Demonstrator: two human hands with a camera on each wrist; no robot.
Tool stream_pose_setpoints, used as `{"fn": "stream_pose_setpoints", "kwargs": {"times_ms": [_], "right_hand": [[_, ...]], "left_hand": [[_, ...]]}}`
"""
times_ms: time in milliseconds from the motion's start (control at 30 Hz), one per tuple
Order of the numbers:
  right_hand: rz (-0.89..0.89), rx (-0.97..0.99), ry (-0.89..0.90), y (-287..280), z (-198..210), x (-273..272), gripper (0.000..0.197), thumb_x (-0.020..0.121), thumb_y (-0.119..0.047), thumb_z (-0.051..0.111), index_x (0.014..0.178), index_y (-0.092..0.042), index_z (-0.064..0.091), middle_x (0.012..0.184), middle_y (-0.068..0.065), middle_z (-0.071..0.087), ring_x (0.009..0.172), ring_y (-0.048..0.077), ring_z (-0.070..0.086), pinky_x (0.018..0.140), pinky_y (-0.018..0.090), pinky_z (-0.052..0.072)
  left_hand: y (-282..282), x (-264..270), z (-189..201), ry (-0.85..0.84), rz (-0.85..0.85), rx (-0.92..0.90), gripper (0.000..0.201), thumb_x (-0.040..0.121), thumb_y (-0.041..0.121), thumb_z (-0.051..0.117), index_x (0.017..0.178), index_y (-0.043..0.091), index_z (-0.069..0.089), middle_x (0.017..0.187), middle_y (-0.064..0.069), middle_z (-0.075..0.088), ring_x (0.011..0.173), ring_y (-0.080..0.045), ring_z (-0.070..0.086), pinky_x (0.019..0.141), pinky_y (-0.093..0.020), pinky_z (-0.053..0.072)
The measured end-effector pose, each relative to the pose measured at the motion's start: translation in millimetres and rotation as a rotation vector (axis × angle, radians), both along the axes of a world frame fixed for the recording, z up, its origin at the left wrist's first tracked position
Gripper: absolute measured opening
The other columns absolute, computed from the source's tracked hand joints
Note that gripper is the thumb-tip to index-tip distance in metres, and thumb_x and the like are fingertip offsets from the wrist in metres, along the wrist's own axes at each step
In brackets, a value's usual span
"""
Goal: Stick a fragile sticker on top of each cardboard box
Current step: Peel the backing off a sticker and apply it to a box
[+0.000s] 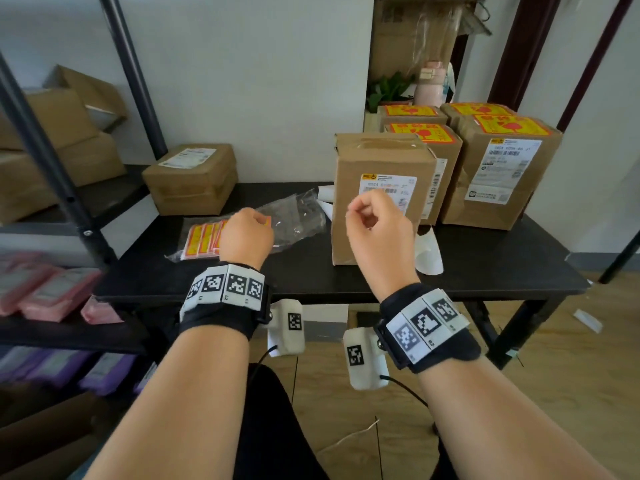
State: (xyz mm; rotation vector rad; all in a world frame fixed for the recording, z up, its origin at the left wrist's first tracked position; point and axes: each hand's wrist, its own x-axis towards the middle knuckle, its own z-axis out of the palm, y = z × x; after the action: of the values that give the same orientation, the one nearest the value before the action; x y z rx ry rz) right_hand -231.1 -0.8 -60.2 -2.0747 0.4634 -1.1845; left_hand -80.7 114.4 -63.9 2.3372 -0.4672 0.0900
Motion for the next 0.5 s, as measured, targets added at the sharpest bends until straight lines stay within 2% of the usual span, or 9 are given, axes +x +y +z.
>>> {"fn": "stream_pose_setpoints", "kwargs": {"times_ms": [100,133,233,300,400,500], "right_hand": [[0.138,0.042,0.074,13,-11,25,0.011,0.094,-0.016,0.054,0.096,-0.023,0.062,0.087,-0.01,0.065,0.083,0.005,0.064,0.075,0.026,0.056],[0.158,0.036,0.105,16,-15,34,0.014,0.095,-0.016,0.053,0.102,-0.022,0.064,0.094,-0.008,0.067,0.088,0.005,0.064,0.08,0.027,0.056],[0.206,0.04,0.239,23,-19,61,0.03,0.099,-0.018,0.049,0.128,-0.018,0.059,0.126,-0.003,0.062,0.115,0.008,0.057,0.099,0.025,0.047],[0.247,0.091,0.312,26,-18,78,0.037,0.101,-0.022,0.047,0.137,-0.017,0.052,0.139,-0.001,0.054,0.129,0.013,0.049,0.108,0.028,0.039],[0.242,0.151,0.384,26,-19,100,0.042,0.102,-0.026,0.043,0.144,-0.016,0.044,0.149,0.002,0.044,0.138,0.015,0.038,0.114,0.03,0.03],[0.186,0.186,0.455,27,-17,111,0.046,0.104,-0.025,0.038,0.149,-0.014,0.035,0.153,0.005,0.037,0.143,0.019,0.032,0.115,0.034,0.027]], "left_hand": [[13,28,-6,0.088,0.07,0.159,0.033,0.092,0.015,0.042,0.115,0.007,0.064,0.116,-0.016,0.065,0.106,-0.033,0.059,0.089,-0.038,0.045],[16,36,-9,0.11,0.082,0.224,0.035,0.092,0.016,0.04,0.118,0.007,0.062,0.12,-0.017,0.063,0.11,-0.034,0.057,0.093,-0.039,0.044],[22,52,-15,0.141,0.067,0.399,0.049,0.093,0.017,0.038,0.142,0.007,0.043,0.146,-0.016,0.042,0.135,-0.033,0.039,0.111,-0.049,0.031],[25,59,-19,0.179,0.047,0.454,0.053,0.098,0.016,0.04,0.149,0.01,0.032,0.153,-0.014,0.033,0.141,-0.031,0.03,0.114,-0.049,0.024],[28,70,-29,0.233,-0.014,0.494,0.048,0.102,0.026,0.039,0.148,0.018,0.035,0.154,-0.012,0.033,0.141,-0.032,0.03,0.116,-0.051,0.023],[33,76,-35,0.279,-0.028,0.457,0.045,0.101,0.031,0.039,0.146,0.029,0.038,0.153,-0.008,0.036,0.141,-0.032,0.03,0.115,-0.054,0.024]]}}
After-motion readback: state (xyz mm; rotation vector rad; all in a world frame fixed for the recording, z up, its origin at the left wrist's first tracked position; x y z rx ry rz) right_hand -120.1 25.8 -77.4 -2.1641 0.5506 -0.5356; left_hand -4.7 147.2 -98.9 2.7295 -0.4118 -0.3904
